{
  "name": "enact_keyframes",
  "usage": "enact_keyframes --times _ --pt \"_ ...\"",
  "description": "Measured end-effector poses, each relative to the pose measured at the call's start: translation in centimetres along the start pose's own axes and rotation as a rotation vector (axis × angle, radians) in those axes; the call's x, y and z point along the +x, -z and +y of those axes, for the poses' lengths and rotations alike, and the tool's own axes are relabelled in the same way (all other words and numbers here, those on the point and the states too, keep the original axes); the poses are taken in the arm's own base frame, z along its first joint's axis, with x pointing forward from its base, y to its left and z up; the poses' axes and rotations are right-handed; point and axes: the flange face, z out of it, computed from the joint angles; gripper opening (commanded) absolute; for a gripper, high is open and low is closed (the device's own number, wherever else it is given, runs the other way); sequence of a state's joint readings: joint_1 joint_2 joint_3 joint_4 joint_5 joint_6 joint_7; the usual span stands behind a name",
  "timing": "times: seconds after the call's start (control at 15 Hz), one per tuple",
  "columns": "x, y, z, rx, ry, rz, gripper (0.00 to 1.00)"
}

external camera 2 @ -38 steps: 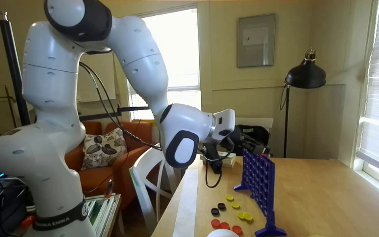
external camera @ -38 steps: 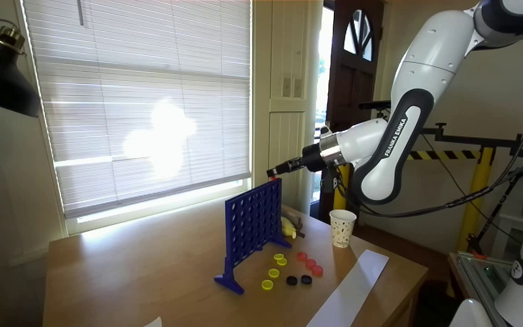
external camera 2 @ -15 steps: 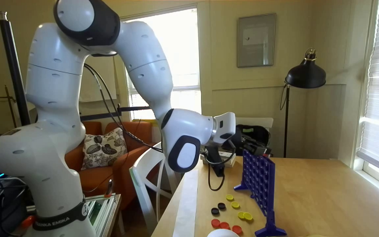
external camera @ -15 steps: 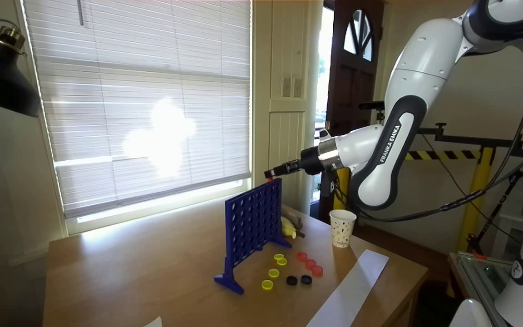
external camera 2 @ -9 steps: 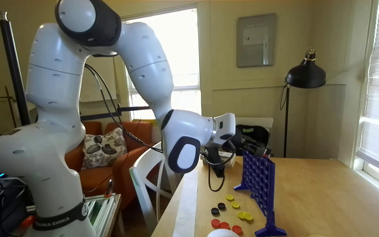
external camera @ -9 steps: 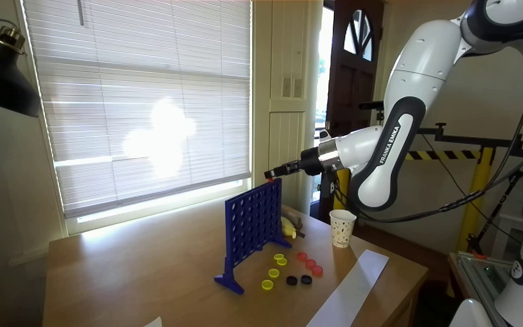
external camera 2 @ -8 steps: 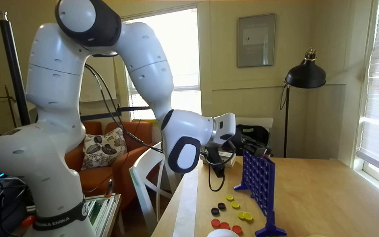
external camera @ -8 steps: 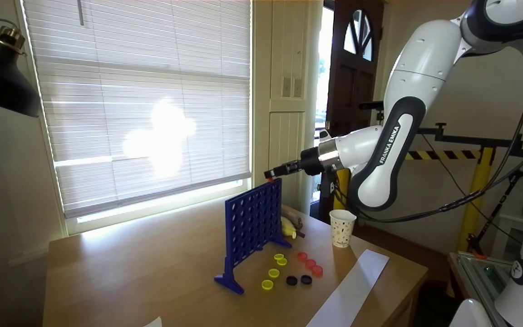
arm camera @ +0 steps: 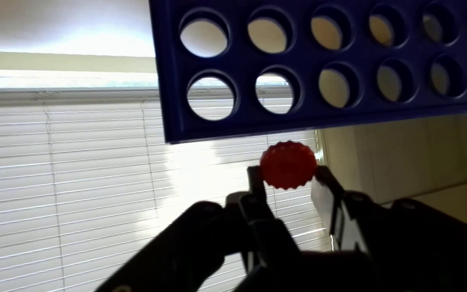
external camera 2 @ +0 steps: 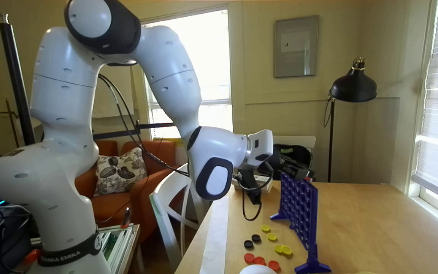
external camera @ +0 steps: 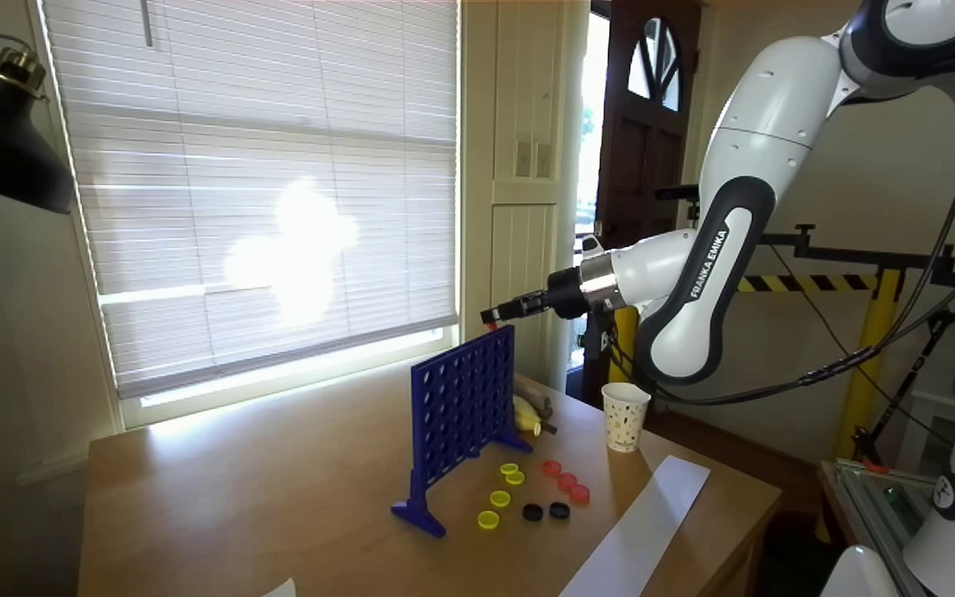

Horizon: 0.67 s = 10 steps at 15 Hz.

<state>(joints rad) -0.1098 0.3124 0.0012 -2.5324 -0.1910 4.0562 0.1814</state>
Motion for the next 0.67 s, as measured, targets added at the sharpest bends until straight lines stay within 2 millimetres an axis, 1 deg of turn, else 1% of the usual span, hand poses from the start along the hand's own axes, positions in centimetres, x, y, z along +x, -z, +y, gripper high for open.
enact_keyframes --times 0.67 --pt "-0.35 0.01 0.05 0.002 0.005 0.011 0.10"
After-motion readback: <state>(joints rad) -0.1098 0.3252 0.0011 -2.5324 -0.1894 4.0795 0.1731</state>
